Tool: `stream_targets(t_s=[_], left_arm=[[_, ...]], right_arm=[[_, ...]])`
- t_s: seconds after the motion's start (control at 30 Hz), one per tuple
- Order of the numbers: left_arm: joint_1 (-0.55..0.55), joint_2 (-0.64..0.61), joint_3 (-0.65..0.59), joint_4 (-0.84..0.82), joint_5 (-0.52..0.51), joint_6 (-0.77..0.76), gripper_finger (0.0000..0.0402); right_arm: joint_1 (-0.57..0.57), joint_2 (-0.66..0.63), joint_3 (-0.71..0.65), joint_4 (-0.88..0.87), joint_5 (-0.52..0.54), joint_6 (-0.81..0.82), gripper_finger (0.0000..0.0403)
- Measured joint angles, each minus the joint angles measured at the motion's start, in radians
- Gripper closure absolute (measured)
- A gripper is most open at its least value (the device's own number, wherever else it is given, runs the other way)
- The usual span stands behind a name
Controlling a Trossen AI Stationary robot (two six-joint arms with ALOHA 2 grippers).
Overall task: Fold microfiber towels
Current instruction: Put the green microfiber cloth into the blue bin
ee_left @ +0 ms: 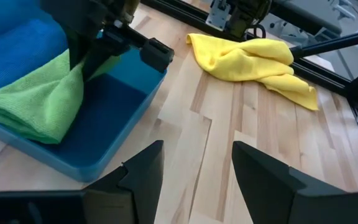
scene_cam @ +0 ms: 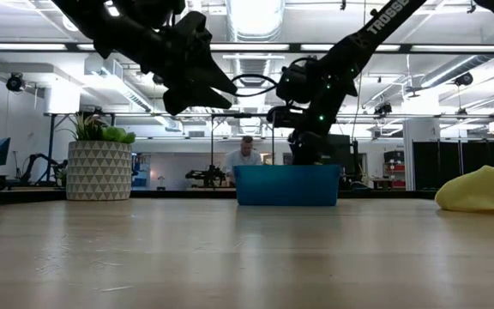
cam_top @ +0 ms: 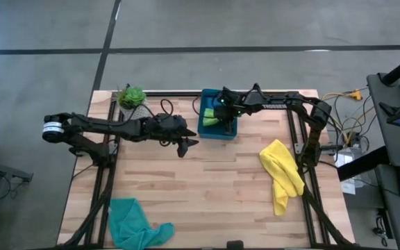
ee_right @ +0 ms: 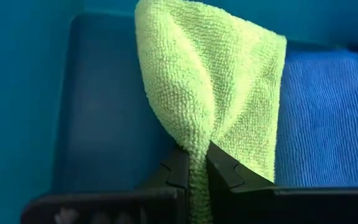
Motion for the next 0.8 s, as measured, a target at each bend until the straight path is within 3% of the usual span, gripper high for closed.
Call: stream_targets(t_s=[0.2,0.4,0.57,0.67,0.8], left_arm=[[0.0,0.0,-0.001,0.0,0.0,0.0,0.0224],[0.0,0.0,-0.001,0.001,0.0,-0.002,0.0224],[0.0,0.0,-0.001,0.001,0.001,-0.003,0.0224],[0.0,0.0,-0.001,0.002,0.004,-0.003,0.0224],[-0.001,0.0,-0.001,0.004,0.004,-0.003,0.0224]], right_arm=[[0.0,0.0,-0.006,-0.012,-0.047,-0.054,0.0356],[0.0,-0.001,-0.007,-0.02,-0.064,0.013,0.027],[0.0,-0.017,0.052,-0.16,-0.121,0.065,0.0208],[-0.002,-0.042,0.074,-0.198,-0.198,0.067,0.0192],[-0.014,-0.041,0.078,-0.191,-0.188,0.063,0.0192]])
